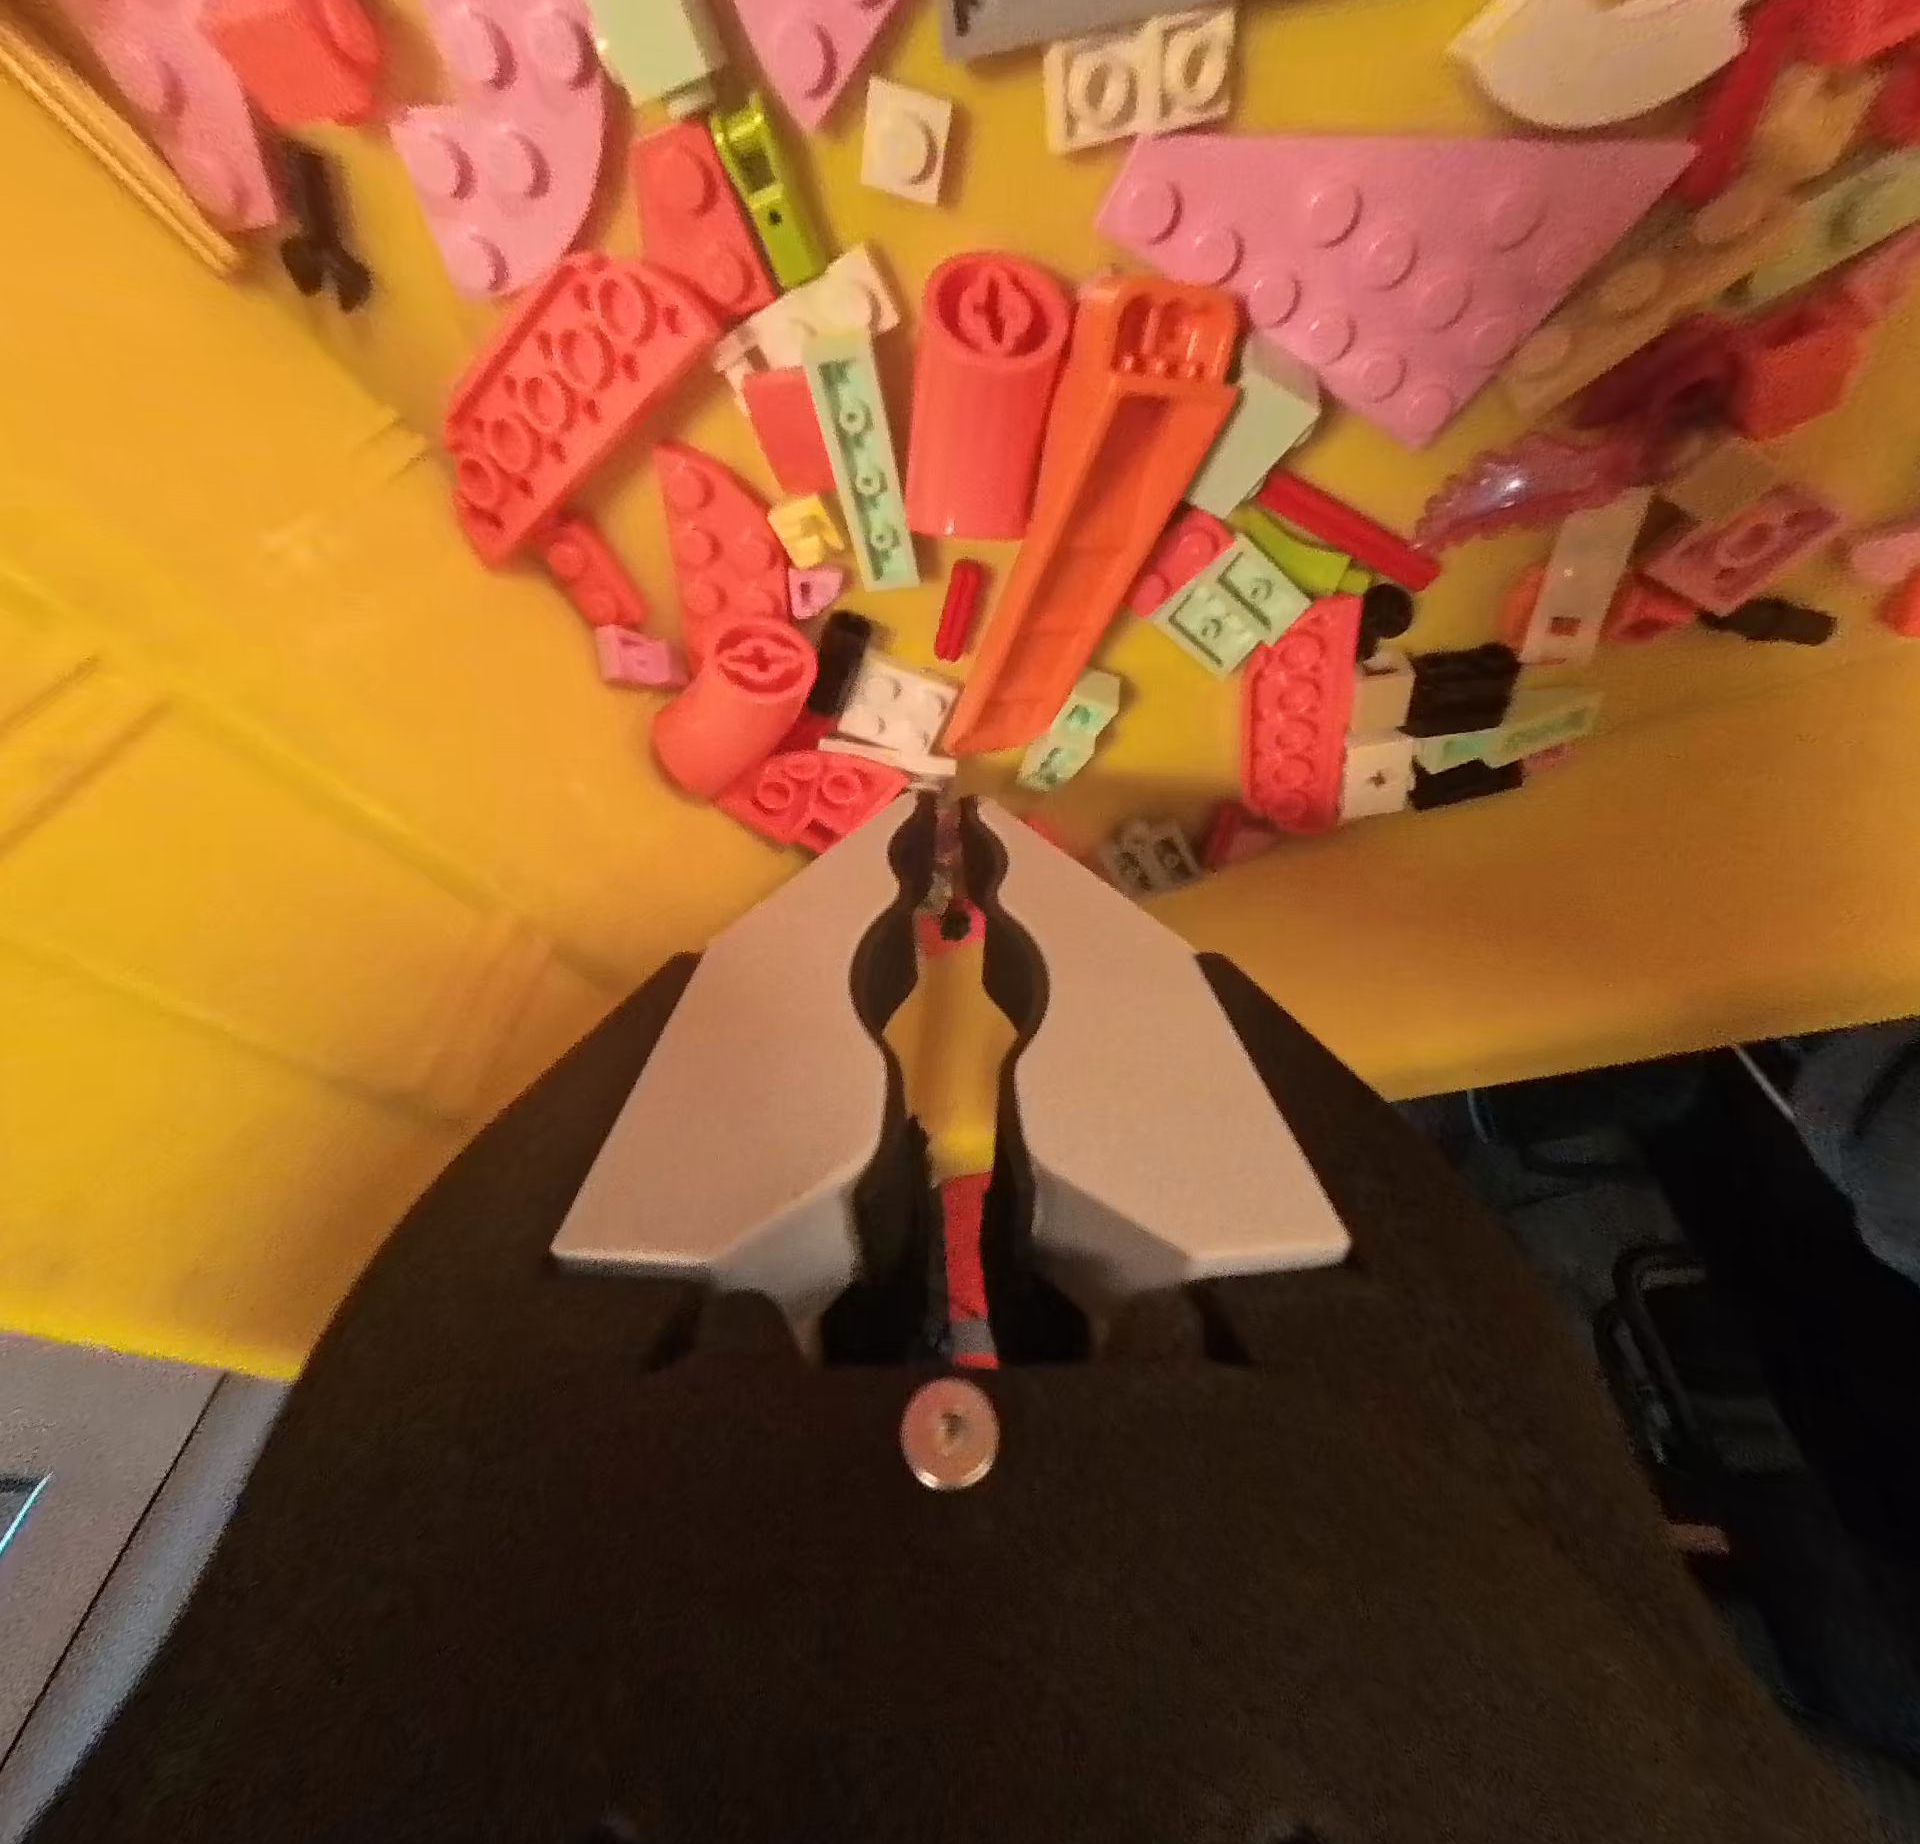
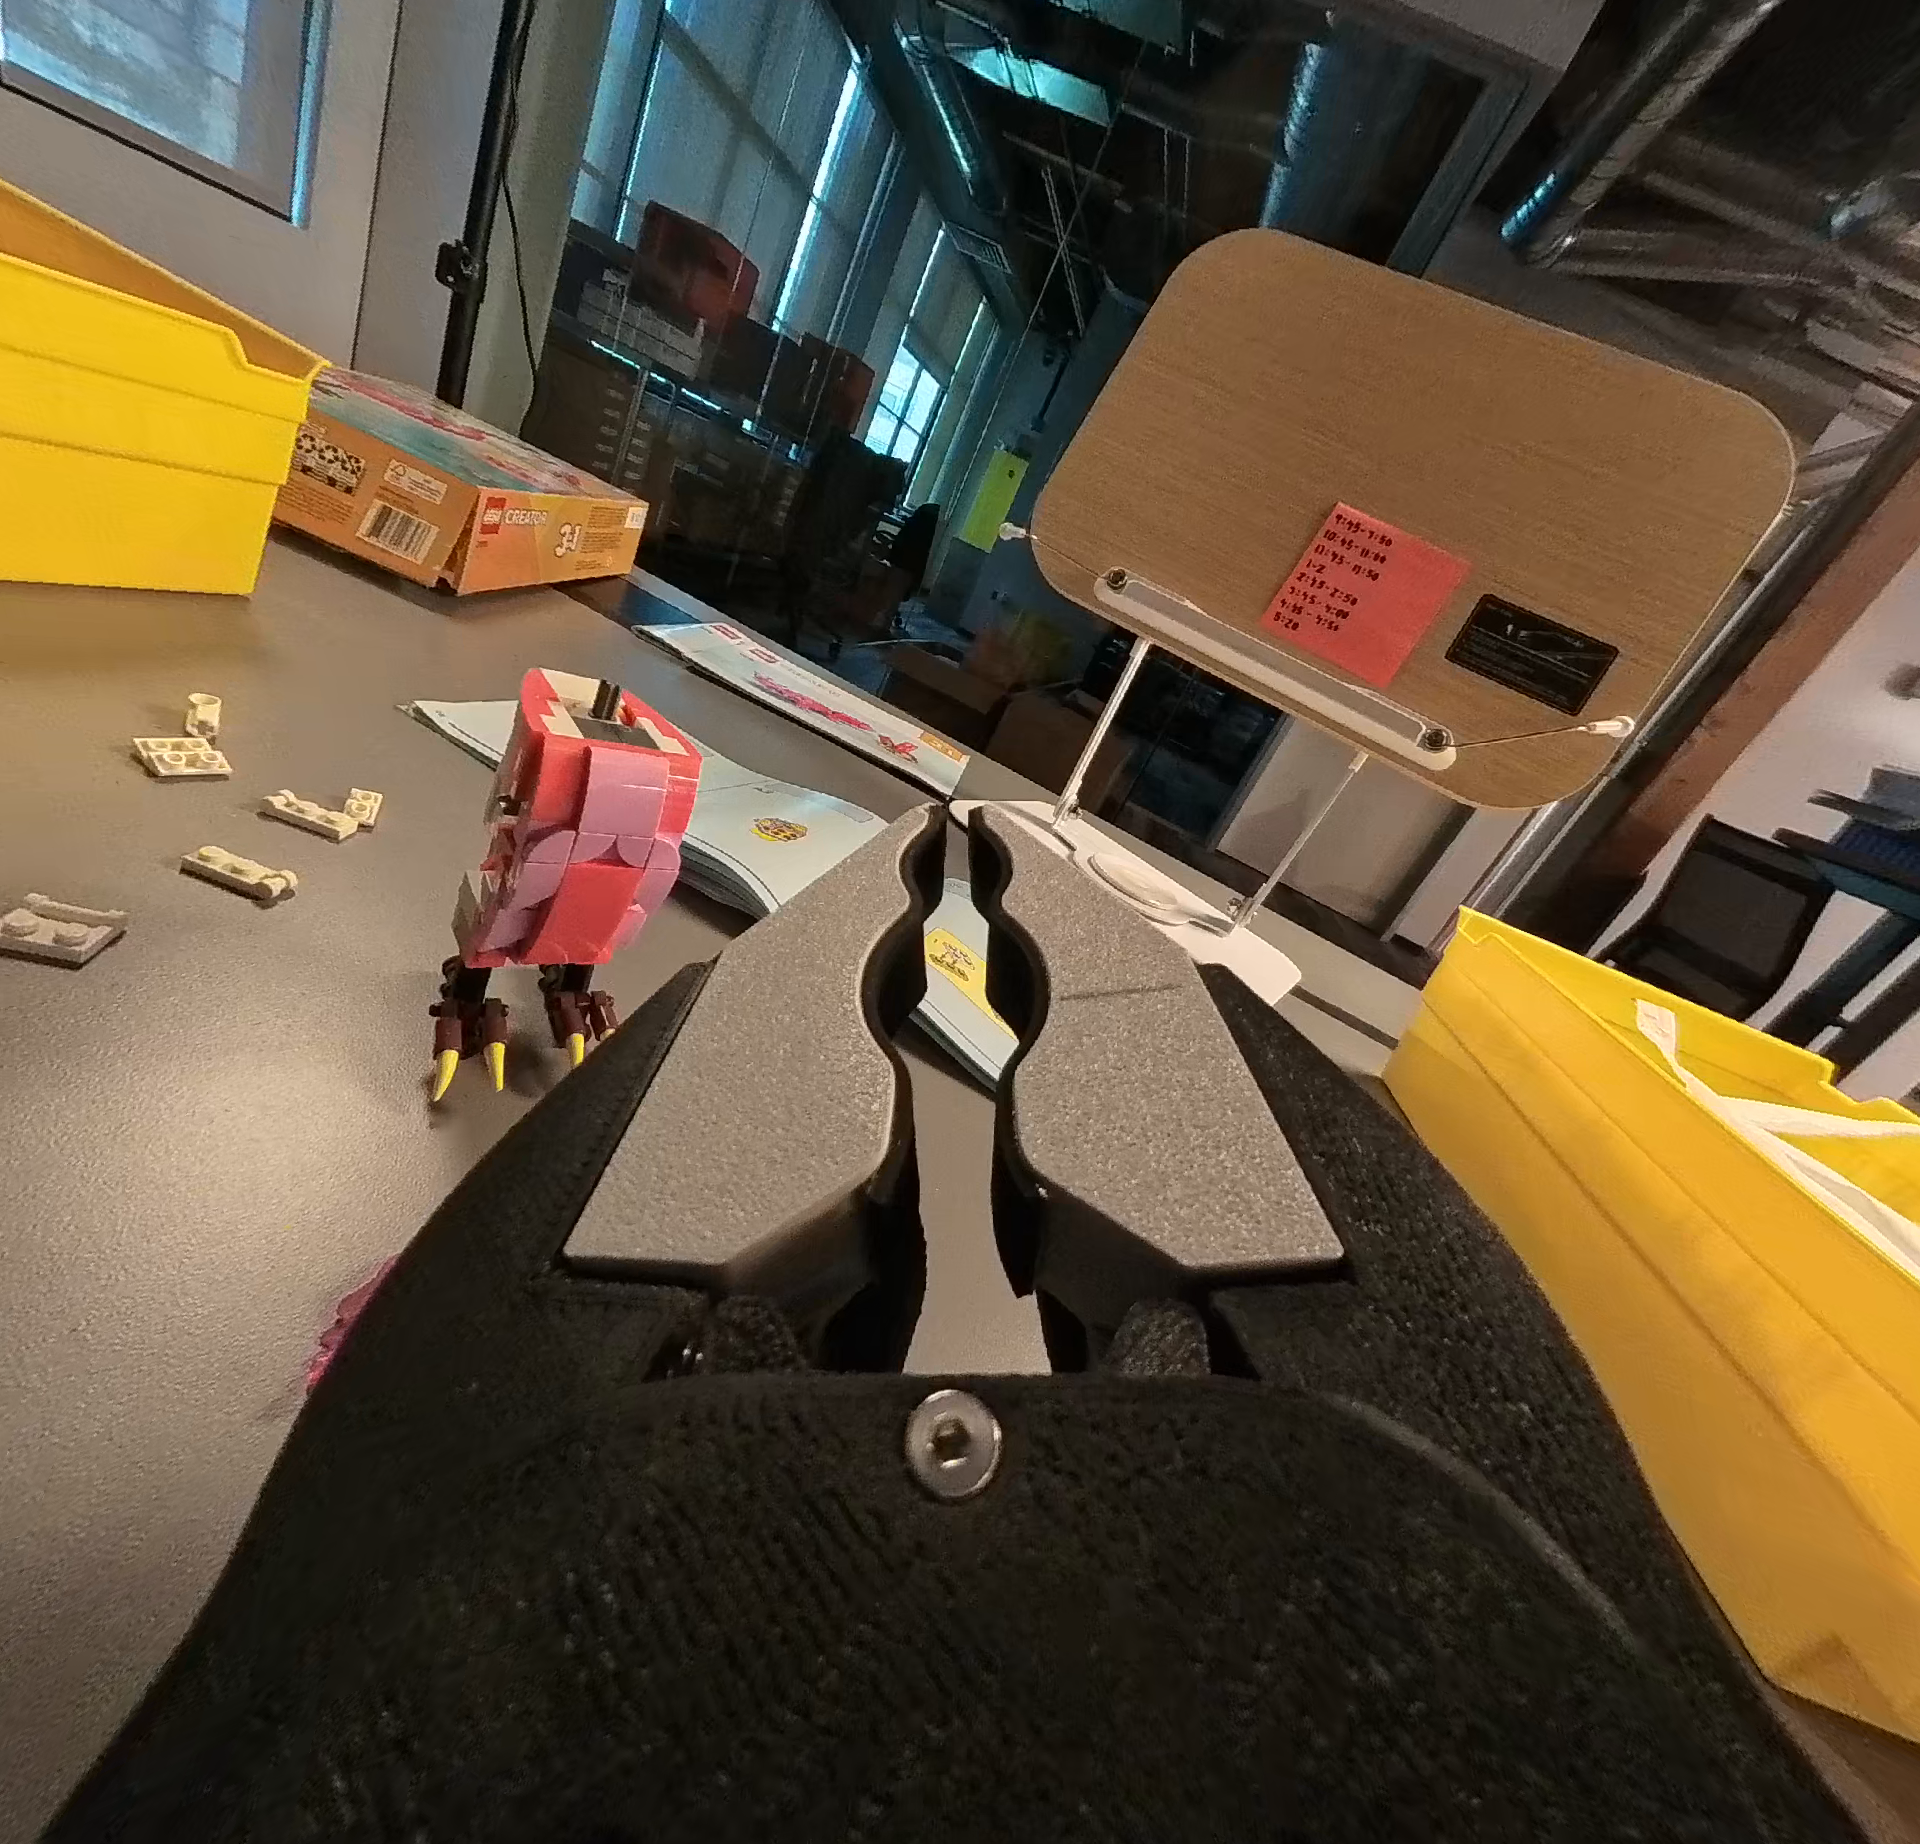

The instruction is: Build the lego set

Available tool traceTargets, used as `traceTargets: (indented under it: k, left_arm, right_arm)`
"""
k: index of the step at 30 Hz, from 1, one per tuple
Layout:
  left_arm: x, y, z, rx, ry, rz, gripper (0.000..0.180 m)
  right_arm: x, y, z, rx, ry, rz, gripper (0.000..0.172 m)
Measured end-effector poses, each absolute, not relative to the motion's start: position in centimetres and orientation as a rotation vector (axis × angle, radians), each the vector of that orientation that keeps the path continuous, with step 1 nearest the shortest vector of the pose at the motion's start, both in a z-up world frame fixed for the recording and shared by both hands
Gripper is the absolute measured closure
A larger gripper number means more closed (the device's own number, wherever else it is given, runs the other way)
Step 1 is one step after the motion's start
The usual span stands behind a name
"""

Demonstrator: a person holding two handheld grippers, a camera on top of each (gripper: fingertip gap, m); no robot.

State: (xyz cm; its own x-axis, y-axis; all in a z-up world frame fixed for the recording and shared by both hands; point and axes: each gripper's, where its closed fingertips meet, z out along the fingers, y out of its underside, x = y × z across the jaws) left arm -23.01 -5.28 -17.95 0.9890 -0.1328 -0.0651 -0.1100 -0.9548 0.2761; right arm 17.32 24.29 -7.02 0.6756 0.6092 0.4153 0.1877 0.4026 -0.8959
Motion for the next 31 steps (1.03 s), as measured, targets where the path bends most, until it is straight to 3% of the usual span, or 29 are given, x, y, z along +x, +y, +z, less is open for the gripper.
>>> traceTargets:
  k: [12,26,31]
  left_arm:
    - [-18.4,-0.1,-15.7,3.227,-0.227,0.332,0.178]
    - [-16.7,5.2,-12.2,3.547,-0.275,0.557,0.178]
    - [-15.6,7.4,-6.9,3.765,-0.256,0.834,0.178]
  right_arm:
    - [17.1,24.3,-7.1,-1.152,-0.835,0.305,0.170]
    - [16.8,24.2,-7.3,-1.144,-0.855,0.291,0.170]
    - [16.3,23.5,-7.2,-1.114,-0.885,0.323,0.167]
